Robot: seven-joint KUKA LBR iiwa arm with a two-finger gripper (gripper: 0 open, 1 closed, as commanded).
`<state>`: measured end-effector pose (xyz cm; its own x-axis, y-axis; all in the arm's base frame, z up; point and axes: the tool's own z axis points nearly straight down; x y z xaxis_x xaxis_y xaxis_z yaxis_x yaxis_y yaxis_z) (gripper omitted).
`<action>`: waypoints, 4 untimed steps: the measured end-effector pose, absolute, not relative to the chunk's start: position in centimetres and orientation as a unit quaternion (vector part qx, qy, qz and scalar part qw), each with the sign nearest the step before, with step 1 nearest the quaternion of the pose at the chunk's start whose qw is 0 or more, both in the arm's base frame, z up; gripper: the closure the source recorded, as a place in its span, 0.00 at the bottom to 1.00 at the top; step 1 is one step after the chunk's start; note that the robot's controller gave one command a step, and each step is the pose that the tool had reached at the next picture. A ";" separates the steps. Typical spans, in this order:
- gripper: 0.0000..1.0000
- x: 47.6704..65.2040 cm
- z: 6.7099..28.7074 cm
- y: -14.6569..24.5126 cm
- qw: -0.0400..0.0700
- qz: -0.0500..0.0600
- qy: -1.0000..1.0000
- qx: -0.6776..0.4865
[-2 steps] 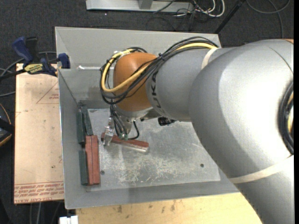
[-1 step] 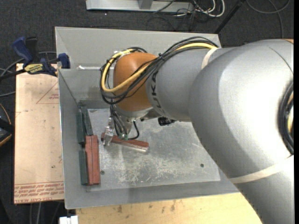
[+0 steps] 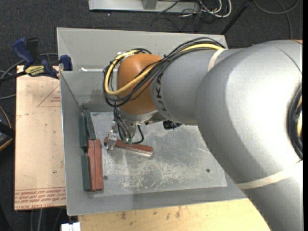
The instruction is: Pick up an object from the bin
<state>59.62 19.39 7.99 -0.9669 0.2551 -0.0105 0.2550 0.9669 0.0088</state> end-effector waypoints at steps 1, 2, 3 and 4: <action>1.00 59.3 8.8 19.3 0.000 0.001 0.992 0.129; 1.00 59.2 10.8 19.3 -0.003 -0.001 0.992 0.129; 1.00 59.4 12.9 19.3 0.000 0.001 0.992 0.128; 1.00 59.4 14.5 19.3 0.001 0.001 0.992 0.128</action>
Offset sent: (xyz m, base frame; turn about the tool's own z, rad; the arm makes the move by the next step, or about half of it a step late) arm 0.0001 0.0000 0.0892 -0.0001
